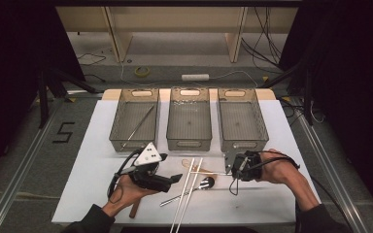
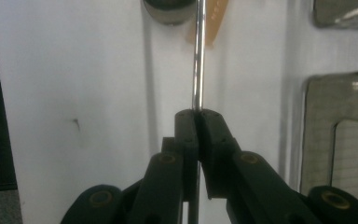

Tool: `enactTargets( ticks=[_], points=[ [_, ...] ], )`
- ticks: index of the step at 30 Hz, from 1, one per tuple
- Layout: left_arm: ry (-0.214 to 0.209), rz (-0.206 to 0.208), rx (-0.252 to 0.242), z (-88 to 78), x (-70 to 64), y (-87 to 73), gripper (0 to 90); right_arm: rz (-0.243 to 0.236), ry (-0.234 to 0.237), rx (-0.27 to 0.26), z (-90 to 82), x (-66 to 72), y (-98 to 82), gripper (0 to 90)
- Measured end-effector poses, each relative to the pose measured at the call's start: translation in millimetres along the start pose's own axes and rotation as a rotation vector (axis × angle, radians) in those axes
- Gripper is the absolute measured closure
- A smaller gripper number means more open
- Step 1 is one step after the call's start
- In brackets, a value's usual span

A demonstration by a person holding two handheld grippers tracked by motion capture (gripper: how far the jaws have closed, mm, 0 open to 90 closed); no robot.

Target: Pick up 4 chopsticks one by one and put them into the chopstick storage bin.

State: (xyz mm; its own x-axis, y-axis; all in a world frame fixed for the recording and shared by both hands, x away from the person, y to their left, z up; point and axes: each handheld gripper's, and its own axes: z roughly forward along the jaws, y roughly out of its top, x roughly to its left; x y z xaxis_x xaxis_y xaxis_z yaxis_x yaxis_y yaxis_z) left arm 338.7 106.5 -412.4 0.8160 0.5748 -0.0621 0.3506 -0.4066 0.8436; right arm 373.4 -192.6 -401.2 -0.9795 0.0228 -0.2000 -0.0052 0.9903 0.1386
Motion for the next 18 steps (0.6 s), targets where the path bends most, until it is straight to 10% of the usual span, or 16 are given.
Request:
enactTargets(
  ticks=[18],
  points=[
    [-0.066,0.221,0.174,38.6,-24.5,15.1,31.1,-0.058,-0.028,-0.016,-0.9,9.3,27.9,86.5]
  ],
)
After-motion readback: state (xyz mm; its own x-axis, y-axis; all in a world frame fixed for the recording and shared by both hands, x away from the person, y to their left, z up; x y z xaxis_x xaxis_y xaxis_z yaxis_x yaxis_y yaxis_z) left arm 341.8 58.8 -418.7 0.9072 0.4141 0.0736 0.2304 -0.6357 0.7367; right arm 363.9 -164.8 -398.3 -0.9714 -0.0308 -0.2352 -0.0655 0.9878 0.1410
